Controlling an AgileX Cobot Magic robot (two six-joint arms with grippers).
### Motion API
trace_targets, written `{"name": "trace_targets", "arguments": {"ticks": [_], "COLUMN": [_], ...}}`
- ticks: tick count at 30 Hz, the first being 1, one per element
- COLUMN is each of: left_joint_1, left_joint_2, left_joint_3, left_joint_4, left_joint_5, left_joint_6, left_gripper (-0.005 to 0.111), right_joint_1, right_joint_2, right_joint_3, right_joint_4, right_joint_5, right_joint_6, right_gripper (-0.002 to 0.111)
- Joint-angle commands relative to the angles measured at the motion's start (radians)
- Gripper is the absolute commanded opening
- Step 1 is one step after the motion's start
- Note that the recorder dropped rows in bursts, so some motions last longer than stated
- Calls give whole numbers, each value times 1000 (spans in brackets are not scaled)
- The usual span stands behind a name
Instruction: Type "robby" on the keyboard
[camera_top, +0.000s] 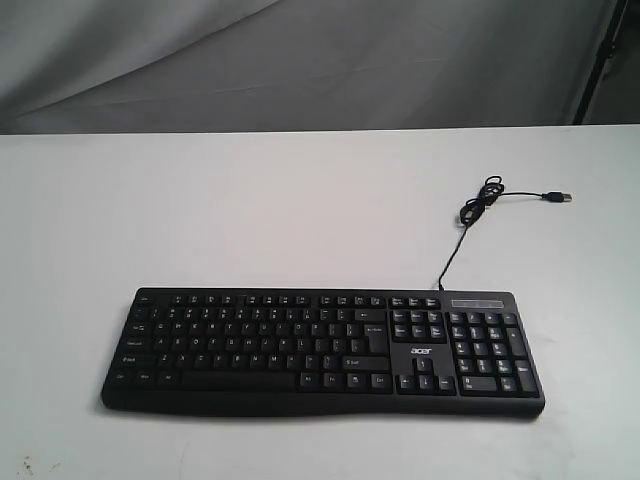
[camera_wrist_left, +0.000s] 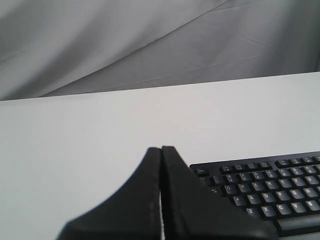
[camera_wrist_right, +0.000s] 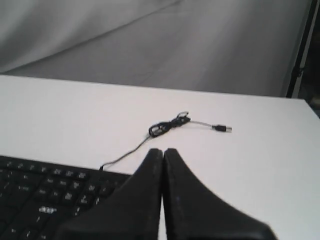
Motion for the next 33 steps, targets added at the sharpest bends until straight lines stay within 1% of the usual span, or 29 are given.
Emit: {"name": "trace_targets", "arguments": {"ticks": [1, 4, 8, 12, 15, 18, 21, 23, 26, 28, 29, 31, 33], "left_joint_1": [-6, -6, -6, -6, -6, -6, -6, -6, -6, -6, -6, -6, -6], "left_joint_2": [-3, -3, -3, -3, -3, -3, -3, -3, -3, -3, -3, -3, -3], "left_joint_3": [4, 4, 4, 4, 4, 4, 4, 4, 4, 4, 4, 4, 4], "left_joint_4": [5, 5, 5, 5, 5, 5, 5, 5, 5, 5, 5, 5, 5], "left_joint_5": [-5, -5, -5, -5, -5, -5, -5, -5, -5, -5, -5, -5, -5], "left_joint_6": [-3, -3, -3, -3, -3, -3, -3, -3, -3, -3, -3, -3, -3], "left_gripper": [0, 0, 0, 0, 0, 0, 0, 0, 0, 0, 0, 0, 0], "right_joint_1": [-6, -6, -6, -6, -6, -6, -6, -6, -6, -6, -6, -5, -5], "right_joint_2": [-6, -6, -6, -6, -6, -6, -6, -6, -6, -6, -6, 12, 83], "right_joint_3": [3, 3, 3, 3, 3, 3, 3, 3, 0, -58, -96, -176, -244], "right_joint_4": [-7, -7, -7, -4, 22, 64, 77, 108, 107, -65, -157, -331, -514], "right_joint_5": [-187, -283, -324, -477, -621, -780, -856, -866, -860, -752, -668, -527, -484], "right_joint_6": [-11, -4, -11, 19, 183, 426, 636, 700, 700, 705, 735, 882, 1047], "right_gripper": [0, 0, 0, 0, 0, 0, 0, 0, 0, 0, 0, 0, 0]}}
